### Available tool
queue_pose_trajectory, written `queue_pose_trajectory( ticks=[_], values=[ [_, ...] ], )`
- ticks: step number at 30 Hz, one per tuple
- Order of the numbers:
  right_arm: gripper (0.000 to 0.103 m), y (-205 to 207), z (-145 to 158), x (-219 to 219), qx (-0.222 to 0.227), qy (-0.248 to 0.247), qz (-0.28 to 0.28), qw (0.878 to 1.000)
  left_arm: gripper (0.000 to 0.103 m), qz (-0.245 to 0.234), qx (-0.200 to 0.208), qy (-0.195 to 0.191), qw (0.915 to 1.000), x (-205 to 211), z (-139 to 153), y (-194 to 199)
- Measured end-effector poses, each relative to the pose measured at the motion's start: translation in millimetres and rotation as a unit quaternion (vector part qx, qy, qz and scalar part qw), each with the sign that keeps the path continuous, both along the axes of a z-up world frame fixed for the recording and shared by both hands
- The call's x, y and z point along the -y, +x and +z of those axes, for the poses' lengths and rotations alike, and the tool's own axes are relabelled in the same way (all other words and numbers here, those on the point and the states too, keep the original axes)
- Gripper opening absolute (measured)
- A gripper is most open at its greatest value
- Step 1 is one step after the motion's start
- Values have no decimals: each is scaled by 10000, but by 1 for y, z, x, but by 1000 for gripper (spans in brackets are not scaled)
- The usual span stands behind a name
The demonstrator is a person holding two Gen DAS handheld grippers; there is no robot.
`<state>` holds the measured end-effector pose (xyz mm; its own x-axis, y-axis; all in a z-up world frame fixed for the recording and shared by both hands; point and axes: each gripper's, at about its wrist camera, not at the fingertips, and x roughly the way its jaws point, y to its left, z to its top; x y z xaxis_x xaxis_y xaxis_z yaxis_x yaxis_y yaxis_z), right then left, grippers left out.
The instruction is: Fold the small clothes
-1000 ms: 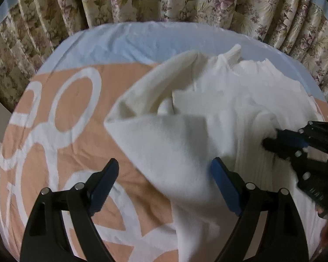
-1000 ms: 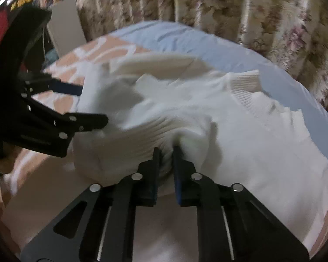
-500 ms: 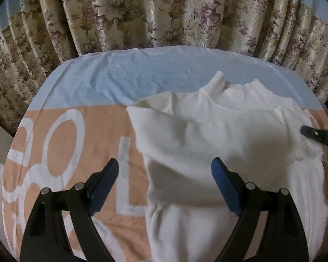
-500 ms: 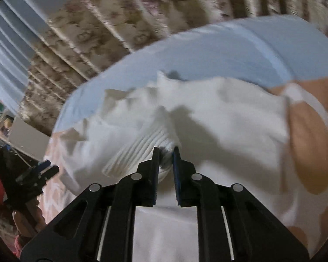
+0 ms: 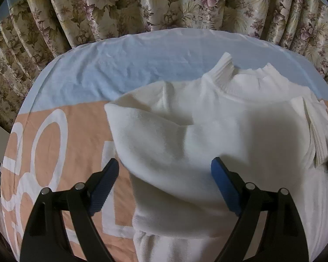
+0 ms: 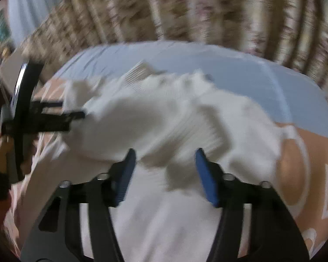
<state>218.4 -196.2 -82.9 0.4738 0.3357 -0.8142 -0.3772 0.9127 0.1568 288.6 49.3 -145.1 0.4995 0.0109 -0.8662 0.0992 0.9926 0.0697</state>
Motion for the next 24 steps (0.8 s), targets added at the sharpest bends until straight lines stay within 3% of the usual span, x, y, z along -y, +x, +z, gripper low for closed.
queue_pose_trajectory(
  ticks=[3,5,7,11,15,20,22,24],
  values=[
    [42,4,-17,-18,-136,-163,34,9998,87,-18,23,45,10000,1,1,-2],
    [21,9,-26,-18,-121,-284,-110,9995,87,-30,45,22,10000,1,3,-3],
    [6,14,-27,-11,-231,-34,-142,9996,87,-74,104,14,9999,0,6,-5],
    [6,21,0,22,-183,779,-291,9964,87,-124,266,-33,9996,-6,16,-9],
    [7,48,22,85,-326,1854,-949,9775,87,-23,383,-104,9992,-16,28,-11],
    [14,74,3,134,-692,1594,-1812,9680,87,146,471,-8,9988,-32,39,-14],
    [39,75,-5,148,-655,1343,-2117,9659,87,206,466,33,9987,-41,39,-15],
    [44,68,-5,154,-532,1263,-2177,9663,87,281,450,70,9986,-47,38,-14]
  ],
)
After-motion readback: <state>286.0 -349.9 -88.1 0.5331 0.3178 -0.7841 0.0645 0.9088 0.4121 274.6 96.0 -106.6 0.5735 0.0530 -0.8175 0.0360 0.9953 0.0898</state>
